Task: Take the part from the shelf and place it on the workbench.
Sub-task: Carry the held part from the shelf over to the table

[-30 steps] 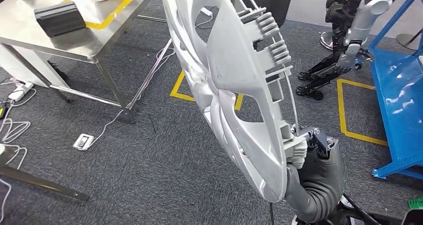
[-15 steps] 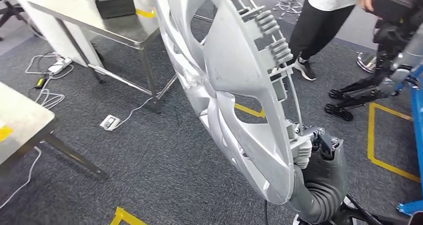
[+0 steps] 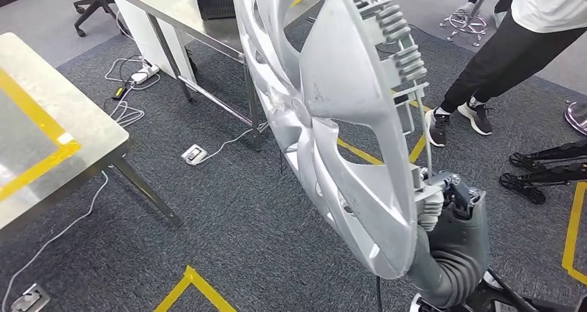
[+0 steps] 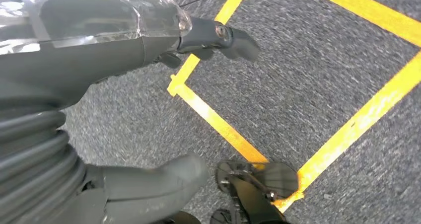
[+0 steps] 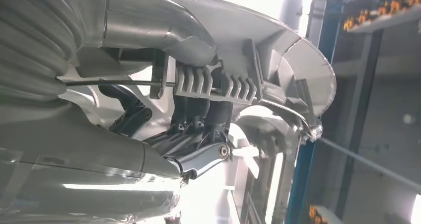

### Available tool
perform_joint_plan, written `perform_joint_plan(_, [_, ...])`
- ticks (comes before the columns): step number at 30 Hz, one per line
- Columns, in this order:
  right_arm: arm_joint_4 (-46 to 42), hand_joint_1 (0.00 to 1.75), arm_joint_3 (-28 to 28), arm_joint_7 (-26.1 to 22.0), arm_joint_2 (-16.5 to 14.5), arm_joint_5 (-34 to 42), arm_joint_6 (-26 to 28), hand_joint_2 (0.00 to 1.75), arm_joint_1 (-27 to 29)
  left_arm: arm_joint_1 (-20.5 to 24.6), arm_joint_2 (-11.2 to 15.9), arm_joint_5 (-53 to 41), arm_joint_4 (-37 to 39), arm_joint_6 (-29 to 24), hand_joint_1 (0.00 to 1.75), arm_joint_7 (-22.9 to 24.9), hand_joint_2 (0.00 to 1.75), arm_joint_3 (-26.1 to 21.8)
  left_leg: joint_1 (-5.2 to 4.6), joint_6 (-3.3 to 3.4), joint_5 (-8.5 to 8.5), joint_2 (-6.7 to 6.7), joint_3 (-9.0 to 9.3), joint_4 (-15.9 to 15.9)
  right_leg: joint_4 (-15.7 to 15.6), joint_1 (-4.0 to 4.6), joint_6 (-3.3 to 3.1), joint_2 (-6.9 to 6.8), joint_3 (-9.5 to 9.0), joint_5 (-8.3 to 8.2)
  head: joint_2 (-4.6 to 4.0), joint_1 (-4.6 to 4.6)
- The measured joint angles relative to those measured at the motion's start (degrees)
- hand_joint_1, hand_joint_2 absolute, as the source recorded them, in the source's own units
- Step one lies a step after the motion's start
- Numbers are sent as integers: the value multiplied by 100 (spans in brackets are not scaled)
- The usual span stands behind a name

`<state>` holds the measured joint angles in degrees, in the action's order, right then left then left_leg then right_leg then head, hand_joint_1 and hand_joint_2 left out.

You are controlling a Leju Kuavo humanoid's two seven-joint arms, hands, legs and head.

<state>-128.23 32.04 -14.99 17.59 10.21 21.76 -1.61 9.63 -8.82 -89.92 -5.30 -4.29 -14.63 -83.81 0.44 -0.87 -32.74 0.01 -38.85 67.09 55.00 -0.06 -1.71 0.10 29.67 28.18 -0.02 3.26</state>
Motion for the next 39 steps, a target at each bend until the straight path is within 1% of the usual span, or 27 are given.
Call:
perform_joint_plan(2, [-1, 175, 0, 0, 0, 2, 1, 175, 6, -2, 8, 0, -1, -1, 0, 1, 175, 1, 54, -72, -211, 14, -245, 561, 3, -19, 9, -159, 2, 6, 0, -57])
perform_joint_plan(3, [1, 175, -1, 0, -1, 2, 1, 175, 9, -8, 15, 0, -1, 0, 0, 2, 175, 0, 79, -110, -164, 25, -239, 589, 10, -33, 26, -235, 2, 15, 0, -77])
perform_joint_plan(4, [1, 175, -1, 0, -1, 2, 1, 175, 11, -13, 23, 0, -1, 0, 0, 2, 175, 0, 100, -145, -25, 60, -125, 403, 26, -51, 53, -301, 1, 30, 0, -91])
perform_joint_plan(6, [-1, 175, -2, 0, -1, 1, 1, 175, 13, -10, 37, 0, -1, 0, 0, 1, 175, 1, 111, -199, 295, 319, 287, -310, 107, -72, 149, -412, 5, 92, 0, -128])
perform_joint_plan(8, [-5, 175, -3, 1, 0, 0, 1, 175, 8, -3, 40, 0, -1, 0, 0, -1, 175, 1, 88, -133, 404, 522, 511, -736, 206, -60, 241, -495, 14, 162, 0, -147])
perform_joint_plan(9, [-6, 175, -4, 2, -1, 1, 1, 175, 6, -2, 39, 0, -1, 0, 0, -1, 175, 1, 68, -72, 381, 517, 509, -758, 227, -55, 267, -535, 13, 180, 0, -140])
perform_joint_plan(11, [-5, 175, -5, 2, -2, 2, 0, 175, -2, -4, 47, 0, -1, 0, 0, -2, 175, 1, 62, 37, 393, 385, 486, -757, 238, -78, 300, -582, -2, 211, 0, -99])
perform_joint_plan(13, [-5, 175, -4, 2, -2, 2, -2, 175, 0, 3, 45, 0, -2, -1, 0, -2, 175, 1, 65, 108, 414, 249, 481, -764, 445, -109, 336, -402, 65, 403, 0, -65])
perform_joint_plan(14, [-5, 175, -5, 2, -1, 2, -2, 175, 1, 8, 42, 0, -2, -1, 0, -4, 175, 1, 66, 136, 423, 180, 480, -768, 719, -116, 347, -258, 173, 584, 0, -32])
perform_joint_plan(16, [2, 175, -5, 2, 0, 4, -7, 175, 6, 13, 39, 0, -3, 0, 0, -9, 175, 1, 44, 173, 433, 32, 477, -767, 1490, -104, 334, -87, 507, 954, 0, 43])
perform_joint_plan(17, [9, 175, -6, 2, 0, 7, -10, 175, 6, 11, 38, 0, -3, 1, 0, -11, 175, 1, 28, 183, 436, -50, 478, -766, 1783, -95, 314, -61, 649, 1034, 0, 75])
perform_joint_plan(18, [17, 175, -6, 2, 0, 11, -14, 175, 4, 8, 39, 0, -3, 1, 0, -13, 175, 1, 10, 190, 440, -134, 481, -766, 1890, -82, 282, -45, 717, 1001, 0, 99])
perform_joint_plan(19, [24, 175, -7, 2, 0, 14, -15, 175, 2, 6, 39, 0, -3, 1, 0, -13, 175, 1, -8, 197, 444, -219, 485, -766, 1777, -67, 234, -23, 691, 854, 0, 120])
perform_joint_plan(20, [27, 175, -7, 2, 0, 16, -16, 175, -3, 5, 39, 0, -3, 1, 0, -14, 175, 1, -24, 203, 448, -302, 490, -766, 1469, -45, 167, 34, 579, 627, 0, 138])
perform_joint_plan(22, [28, 175, -10, 2, 0, 17, -16, 175, -15, 8, 22, 0, -3, 2, 0, -17, 175, 1, -36, 211, 462, -454, 483, -764, 737, 0, 9, 282, 297, 248, 0, 147])
perform_joint_plan(24, [28, 175, -13, 2, 0, 16, -20, 175, -31, 8, -1, 0, -2, 5, 0, -19, 175, 1, -16, 176, 490, -584, 442, -762, 379, 33, -79, 437, 156, 140, 0, 142])
perform_joint_plan(26, [29, 175, -13, 2, 0, 16, -29, 175, -48, -1, -4, 0, -1, 14, 0, -9, 175, 1, 3, 112, 521, -679, 400, -773, 275, 31, -73, 337, 118, 113, 0, 159])
perform_joint_plan(27, [31, 175, -12, 3, -1, 16, -36, 175, -55, -8, 1, 0, -1, 18, 0, -3, 175, 1, -11, 85, 506, -574, 380, -763, 200, 17, -51, 265, 88, 80, 0, 160])
perform_joint_plan(28, [31, 175, -11, 3, -2, 17, -40, 175, -59, -10, 6, 0, -1, 21, 0, 3, 175, 1, -22, 53, 426, -394, 334, -681, 118, 1, -38, 188, 55, 40, 0, 130])
perform_joint_plan(30, [33, 175, -9, 4, -4, 17, -54, 175, -58, -3, 14, 0, -1, 21, 0, 7, 175, 2, -18, -24, 106, -6, 117, -211, 30, -7, -18, 35, 21, -6, 0, 44])
perform_joint_plan(32, [42, 175, -9, 4, -4, 16, -64, 175, -51, 1, 20, 0, -1, 21, 0, 7, 175, 3, 39, -106, -189, 45, -164, 430, 37, -10, -10, -125, 26, 1, 0, -27])
perform_joint_plan(33, [51, 175, -9, 4, -4, 16, -67, 175, -49, -4, 26, 0, -1, 21, 0, 7, 175, 2, 63, -142, -200, 37, -214, 568, 52, -18, 7, -205, 27, 14, 0, -51])
perform_joint_plan(34, [61, 175, -9, 4, -5, 18, -68, 175, -49, -10, 34, 0, -1, 21, 0, 6, 175, 2, 83, -176, -107, 43, -161, 501, 71, -30, 30, -279, 26, 31, 0, -71])
perform_joint_plan(35, [69, 175, -8, 4, -5, 18, -68, 175, -50, -13, 44, 0, -1, 21, 0, 6, 175, 1, 97, -203, 66, 89, -5, 233, 101, -43, 62, -346, 25, 54, 0, -88])
perform_joint_plan(36, [74, 175, -8, 4, -5, 18, -69, 175, -51, -12, 51, 0, -1, 21, 0, 5, 175, 2, 97, -221, 216, 233, 195, -135, 141, -50, 102, -404, 25, 86, 0, -105])
perform_joint_plan(38, [77, 175, -8, 4, -5, 17, -72, 175, -54, -7, 54, 0, -1, 23, 0, 2, 175, 3, 79, -150, 373, 524, 462, -642, 232, -30, 186, -487, 33, 154, 0, -132])
perform_joint_plan(39, [77, 175, -8, 4, -4, 17, -75, 175, -56, -7, 54, 0, -1, 25, 0, 2, 175, 3, 60, -87, 365, 611, 487, -716, 260, -16, 217, -522, 34, 174, 0, -125])
